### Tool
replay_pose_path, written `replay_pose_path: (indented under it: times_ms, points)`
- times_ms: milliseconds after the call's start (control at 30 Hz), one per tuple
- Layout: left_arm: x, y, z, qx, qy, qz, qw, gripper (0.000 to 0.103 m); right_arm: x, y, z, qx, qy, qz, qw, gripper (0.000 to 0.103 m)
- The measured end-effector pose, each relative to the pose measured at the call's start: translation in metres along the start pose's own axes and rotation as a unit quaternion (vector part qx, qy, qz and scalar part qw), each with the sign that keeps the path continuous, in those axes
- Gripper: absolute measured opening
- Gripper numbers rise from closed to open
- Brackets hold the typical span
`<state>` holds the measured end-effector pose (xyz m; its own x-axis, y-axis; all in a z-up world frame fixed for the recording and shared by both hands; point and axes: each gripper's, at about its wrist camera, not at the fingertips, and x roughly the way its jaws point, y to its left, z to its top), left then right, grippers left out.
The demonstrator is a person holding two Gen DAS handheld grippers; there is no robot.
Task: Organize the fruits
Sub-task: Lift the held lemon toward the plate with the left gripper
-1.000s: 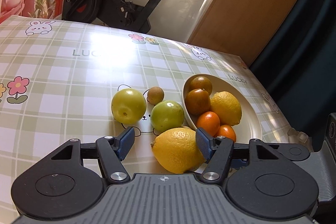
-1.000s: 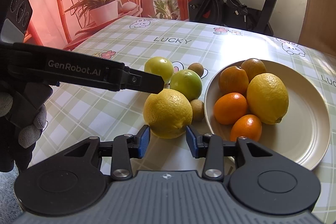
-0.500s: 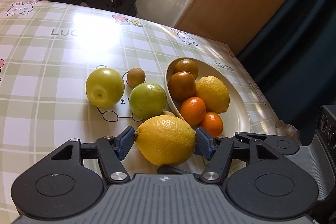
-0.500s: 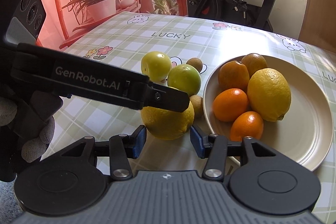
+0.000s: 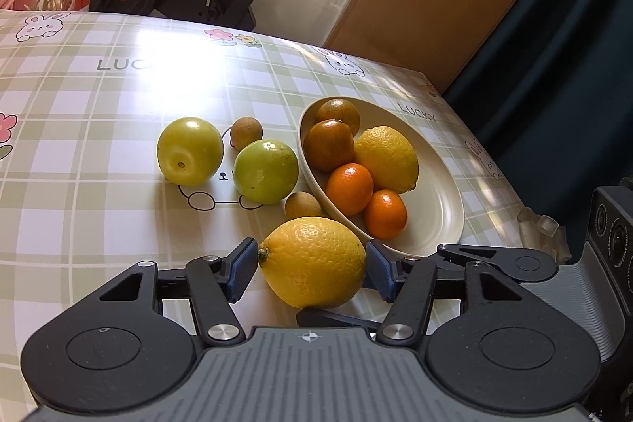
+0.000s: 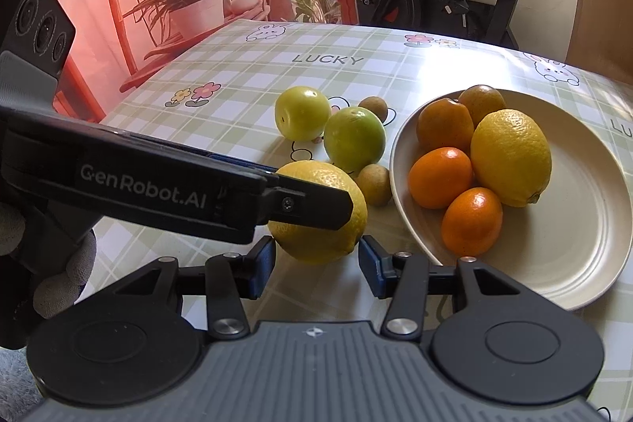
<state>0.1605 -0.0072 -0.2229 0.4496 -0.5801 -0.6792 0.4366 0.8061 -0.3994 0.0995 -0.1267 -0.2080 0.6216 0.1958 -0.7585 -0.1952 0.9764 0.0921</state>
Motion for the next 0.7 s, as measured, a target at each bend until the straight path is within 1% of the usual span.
replay_pose_path:
  times_ms: [300,467,600,700]
  points:
    - [-0.001,-0.023,-0.008,0.022,0.012,0.015,0.9996,0.061,-0.015,-0.005,-0.014,0.010,-0.008,-0.001,1.000,0.050]
    - [-0.003,-0.034,-0.012,0.029,0.013,0.020,0.9993,0.056,-0.024,-0.012,-0.022,0.021,-0.015,0.001,1.000,0.052]
    - [-0.005,-0.041,-0.015,0.029,0.014,0.012,0.9994,0.048,-0.034,-0.019,-0.028,0.030,-0.025,-0.002,0.999,0.052]
    - [-0.005,-0.048,-0.016,0.038,0.019,0.014,0.9990,0.047,-0.040,-0.024,-0.031,0.035,-0.032,-0.006,0.999,0.052]
